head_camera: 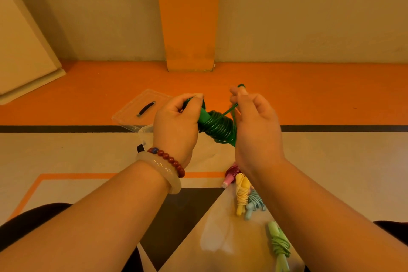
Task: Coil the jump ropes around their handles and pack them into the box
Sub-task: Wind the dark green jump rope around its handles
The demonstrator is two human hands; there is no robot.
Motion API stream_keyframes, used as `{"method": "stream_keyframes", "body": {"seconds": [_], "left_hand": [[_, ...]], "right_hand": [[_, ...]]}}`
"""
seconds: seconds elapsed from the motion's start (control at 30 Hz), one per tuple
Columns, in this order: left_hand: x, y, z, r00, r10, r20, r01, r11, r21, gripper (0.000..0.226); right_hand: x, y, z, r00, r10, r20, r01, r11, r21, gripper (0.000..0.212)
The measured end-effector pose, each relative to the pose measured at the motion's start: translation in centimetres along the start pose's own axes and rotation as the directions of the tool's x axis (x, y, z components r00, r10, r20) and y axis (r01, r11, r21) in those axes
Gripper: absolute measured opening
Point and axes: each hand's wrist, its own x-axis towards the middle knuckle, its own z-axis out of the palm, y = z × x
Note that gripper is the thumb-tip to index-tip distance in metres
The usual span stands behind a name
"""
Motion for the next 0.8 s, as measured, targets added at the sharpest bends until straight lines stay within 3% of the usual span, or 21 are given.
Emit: {"method": "stream_keyframes", "body": {"seconds": [0.13, 0.4, 0.6, 0.67, 0.8], "left_hand": [[0.3, 0.1, -0.1, 0.998, 0.027, -0.056, -0.027, 1.000, 0.015, 0.020], [2.9, 1.0, -2.1, 0.963, -0.065, -0.262, 0.031, 0.991, -0.132, 0.022], [1.9, 0.6, -1.8, 0.982, 0.066, -0.178, -0.053, 0.996, 0.074, 0.023], [1.6, 0.5, -1.7, 0.986, 0.102, -0.132, -0.086, 0.988, 0.126, 0.023], [0.8, 0.2, -1.1, 0.974, 0.227, -0.016, -0.218, 0.949, 0.227, 0.022]], "right_hand": [[-0.4, 0.3, 0.4, 0.991, -0.137, 0.008, 0.137, 0.990, -0.041, 0.025], [-0.7, -1.7, 0.1, 0.976, -0.184, 0.120, 0.189, 0.981, -0.032, 0.011], [-1.1, -1.8, 0.2, 0.951, -0.225, 0.212, 0.234, 0.972, -0.019, 0.010], [-1.4, -1.8, 0.4, 0.947, -0.190, 0.258, 0.191, 0.981, 0.025, 0.006], [-0.7, -2.1, 0.2, 0.969, -0.116, 0.219, 0.100, 0.992, 0.081, 0.011]]}}
